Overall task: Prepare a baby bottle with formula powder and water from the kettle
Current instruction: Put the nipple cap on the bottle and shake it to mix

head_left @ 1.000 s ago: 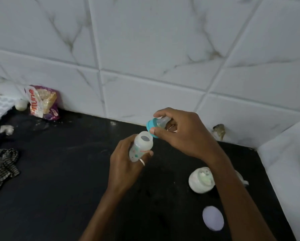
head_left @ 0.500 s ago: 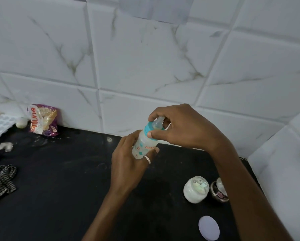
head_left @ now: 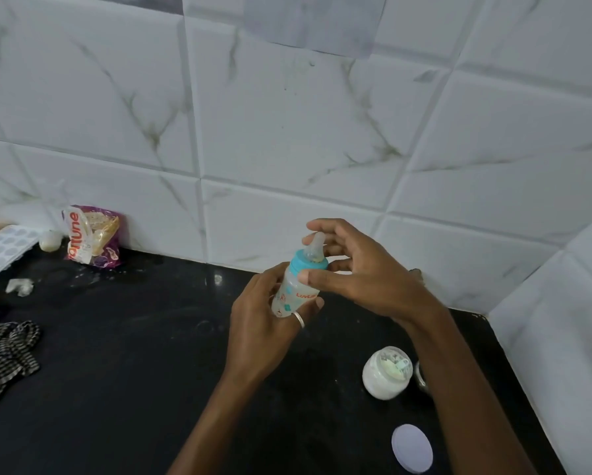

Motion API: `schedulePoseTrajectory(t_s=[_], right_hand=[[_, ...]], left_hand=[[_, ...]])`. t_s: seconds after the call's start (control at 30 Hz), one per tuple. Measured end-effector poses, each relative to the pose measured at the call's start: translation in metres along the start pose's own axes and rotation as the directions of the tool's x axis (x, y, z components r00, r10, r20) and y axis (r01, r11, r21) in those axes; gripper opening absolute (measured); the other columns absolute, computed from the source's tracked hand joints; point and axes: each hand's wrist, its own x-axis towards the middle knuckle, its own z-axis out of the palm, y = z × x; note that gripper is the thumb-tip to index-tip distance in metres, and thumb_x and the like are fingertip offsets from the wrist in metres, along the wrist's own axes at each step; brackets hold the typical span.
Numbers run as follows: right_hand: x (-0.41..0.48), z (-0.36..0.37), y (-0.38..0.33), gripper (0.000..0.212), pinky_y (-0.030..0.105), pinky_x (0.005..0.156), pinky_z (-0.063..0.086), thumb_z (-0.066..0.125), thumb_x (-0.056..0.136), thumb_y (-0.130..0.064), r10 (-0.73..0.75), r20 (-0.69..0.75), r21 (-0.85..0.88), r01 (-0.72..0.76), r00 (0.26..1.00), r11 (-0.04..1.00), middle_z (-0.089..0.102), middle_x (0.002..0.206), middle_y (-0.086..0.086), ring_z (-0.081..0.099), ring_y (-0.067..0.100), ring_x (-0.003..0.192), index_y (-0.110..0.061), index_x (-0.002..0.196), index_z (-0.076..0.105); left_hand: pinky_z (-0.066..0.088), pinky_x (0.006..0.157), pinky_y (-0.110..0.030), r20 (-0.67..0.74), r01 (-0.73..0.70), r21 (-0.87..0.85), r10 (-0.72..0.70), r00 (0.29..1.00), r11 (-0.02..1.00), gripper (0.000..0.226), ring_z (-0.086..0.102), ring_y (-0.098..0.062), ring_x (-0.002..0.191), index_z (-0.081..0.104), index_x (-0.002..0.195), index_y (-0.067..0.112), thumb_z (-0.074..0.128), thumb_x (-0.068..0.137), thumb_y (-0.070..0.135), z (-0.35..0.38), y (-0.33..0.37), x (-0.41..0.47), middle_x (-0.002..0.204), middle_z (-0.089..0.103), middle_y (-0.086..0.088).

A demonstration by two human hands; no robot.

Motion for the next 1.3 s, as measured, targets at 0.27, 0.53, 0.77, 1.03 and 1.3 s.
schedulePoseTrajectory(t_s=[0.27, 0.53, 0.77, 1.03, 1.3], right_hand=[[-0.008, 0.028, 0.007, 0.053, 0.015, 0.084, 0.058, 0.085, 0.085, -0.03, 0.08, -0.266, 0.22, -0.02, 0.961, 0.975, 0.065, 0.12, -0.012, 0.066, 0.008, 0.109, -0.029, 0.129, 0.056], [-0.011, 0.018, 0.009, 0.055, 0.04, 0.104, 0.056, 0.079, 0.089, -0.011, 0.033, -0.186, 0.324, 0.03, 0.982, 0.946, 0.068, 0.13, -0.005, 0.065, 0.017, 0.121, -0.024, 0.135, 0.052], [-0.009, 0.013, 0.014, 0.062, 0.042, 0.107, 0.054, 0.075, 0.091, 0.0, 0.009, -0.109, 0.348, 0.029, 0.994, 0.937, 0.065, 0.138, 0.006, 0.064, 0.022, 0.125, -0.016, 0.143, 0.047], [-0.006, 0.012, 0.017, 0.06, 0.035, 0.105, 0.055, 0.079, 0.087, -0.002, 0.026, -0.119, 0.328, 0.014, 0.993, 0.945, 0.065, 0.13, 0.003, 0.066, 0.017, 0.119, -0.021, 0.137, 0.05], [-0.009, 0.027, 0.018, 0.056, 0.038, 0.097, 0.06, 0.085, 0.083, -0.016, 0.08, -0.247, 0.333, 0.007, 0.966, 0.943, 0.065, 0.127, -0.001, 0.066, 0.019, 0.118, -0.02, 0.13, 0.054]], left_hand=[[0.052, 0.077, -0.008, 0.014, 0.015, -0.003, -0.015, 1.0, 1.0, 0.051, 0.064, 0.008, 0.107, 0.053, 0.117, 0.058, 0.076, 0.072, 0.059, 0.002, 0.004, 0.004, 0.115, 0.066, 0.023], [0.06, 0.087, -0.025, 0.101, 0.089, -0.104, -0.078, 0.992, 0.991, 0.06, 0.069, -0.008, 0.111, 0.061, 0.134, 0.03, 0.084, 0.079, 0.04, 0.004, -0.004, 0.008, 0.122, 0.071, 0.013], [0.057, 0.088, -0.02, 0.133, 0.101, -0.125, -0.084, 0.988, 0.987, 0.065, 0.067, -0.004, 0.113, 0.06, 0.133, 0.033, 0.079, 0.073, 0.049, 0.002, -0.004, 0.008, 0.123, 0.07, 0.014], [0.058, 0.087, -0.021, 0.137, 0.101, -0.134, -0.083, 0.987, 0.986, 0.061, 0.068, -0.005, 0.112, 0.06, 0.13, 0.037, 0.08, 0.074, 0.046, 0.0, -0.003, 0.01, 0.121, 0.071, 0.014], [0.057, 0.086, -0.019, 0.122, 0.093, -0.113, -0.079, 0.989, 0.989, 0.059, 0.067, -0.005, 0.113, 0.058, 0.13, 0.04, 0.08, 0.075, 0.046, 0.002, -0.005, 0.009, 0.123, 0.069, 0.015]])
